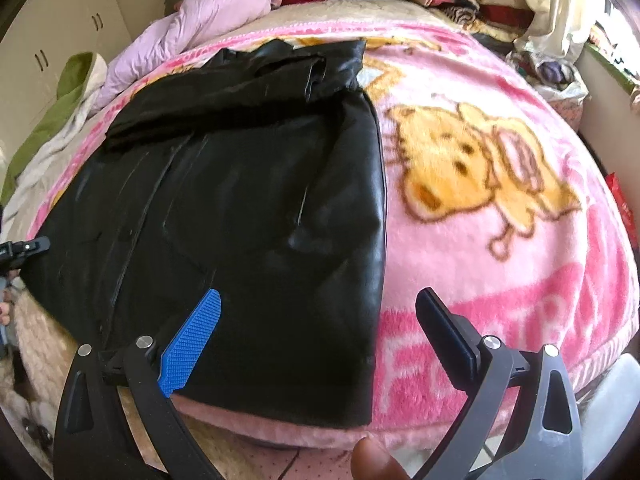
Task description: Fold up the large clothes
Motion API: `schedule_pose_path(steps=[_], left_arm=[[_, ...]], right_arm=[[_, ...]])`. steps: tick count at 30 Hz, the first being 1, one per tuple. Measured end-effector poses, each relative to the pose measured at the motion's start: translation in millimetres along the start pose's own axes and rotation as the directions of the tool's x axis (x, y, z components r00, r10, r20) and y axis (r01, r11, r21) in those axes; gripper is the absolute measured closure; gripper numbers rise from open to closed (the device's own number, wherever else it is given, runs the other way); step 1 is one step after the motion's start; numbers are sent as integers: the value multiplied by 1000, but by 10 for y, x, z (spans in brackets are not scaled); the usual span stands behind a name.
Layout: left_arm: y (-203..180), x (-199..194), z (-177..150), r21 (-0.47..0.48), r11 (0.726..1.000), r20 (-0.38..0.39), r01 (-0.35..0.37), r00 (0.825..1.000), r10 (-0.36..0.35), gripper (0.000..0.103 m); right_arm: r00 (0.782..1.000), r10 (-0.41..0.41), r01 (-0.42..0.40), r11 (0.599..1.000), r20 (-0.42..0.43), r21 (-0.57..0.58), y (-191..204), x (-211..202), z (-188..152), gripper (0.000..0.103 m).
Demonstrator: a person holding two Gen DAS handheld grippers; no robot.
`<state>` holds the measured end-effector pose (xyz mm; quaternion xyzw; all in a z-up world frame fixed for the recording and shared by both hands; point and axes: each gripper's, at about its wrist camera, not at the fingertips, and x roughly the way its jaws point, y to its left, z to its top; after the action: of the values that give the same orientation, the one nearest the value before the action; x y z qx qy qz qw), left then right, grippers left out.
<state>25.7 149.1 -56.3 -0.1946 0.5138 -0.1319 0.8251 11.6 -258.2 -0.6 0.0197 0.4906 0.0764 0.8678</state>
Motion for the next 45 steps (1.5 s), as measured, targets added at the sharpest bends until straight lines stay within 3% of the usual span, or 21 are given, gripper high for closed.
schedule_pose_path(steps=[10,11,13,15,16,17,19,20,22,26,34,38,45], left_arm=[[-66,55,-58,59,996,-17,-60,998,61,47],[-64,53,-67,60,996,-15,-62,998,63,47],[-64,48,-79,58,996,-5,-69,998,69,47],[-74,34,-92,54,995,14,-79,997,79,55],[-90,22,-103,55,995,24,-78,997,77,62],[-100,-1,-109,53,995,38,-86,996,84,69],[-112,-45,-107,50,995,52,-83,995,81,76],[-112,-67,-97,45,996,60,-78,995,75,84],[-121,-136,-65,35,998,84,-49,995,46,93],[-190,-267,0,43,999,119,-9,993,3,97],[-288,-558,32,42,998,194,37,980,-45,99],[-283,-812,38,13,993,238,114,965,-113,99],[-291,-1061,280,2,990,316,141,939,-135,98]], right_arm=[[996,70,-69,997,-63,30,-147,87,-166,9],[994,84,-82,996,-68,32,-173,121,-178,19],[991,108,-105,994,-79,41,-214,195,-205,25],[991,109,-106,994,-80,34,-202,212,-218,29],[991,108,-106,994,-79,30,-188,202,-220,34],[989,126,-124,992,-78,21,-159,180,-215,47],[989,126,-128,992,-77,-14,-101,143,-202,55],[990,116,-119,992,-75,-33,-81,128,-194,67],[991,115,-118,992,-63,-43,-71,74,-168,80],[982,188,-188,982,4,9,-129,-123,-95,91],[943,290,-295,956,162,2,-122,-695,14,94],[881,399,-424,904,253,51,-250,-949,53,94],[827,407,-463,884,388,59,-265,-1185,352,94]])
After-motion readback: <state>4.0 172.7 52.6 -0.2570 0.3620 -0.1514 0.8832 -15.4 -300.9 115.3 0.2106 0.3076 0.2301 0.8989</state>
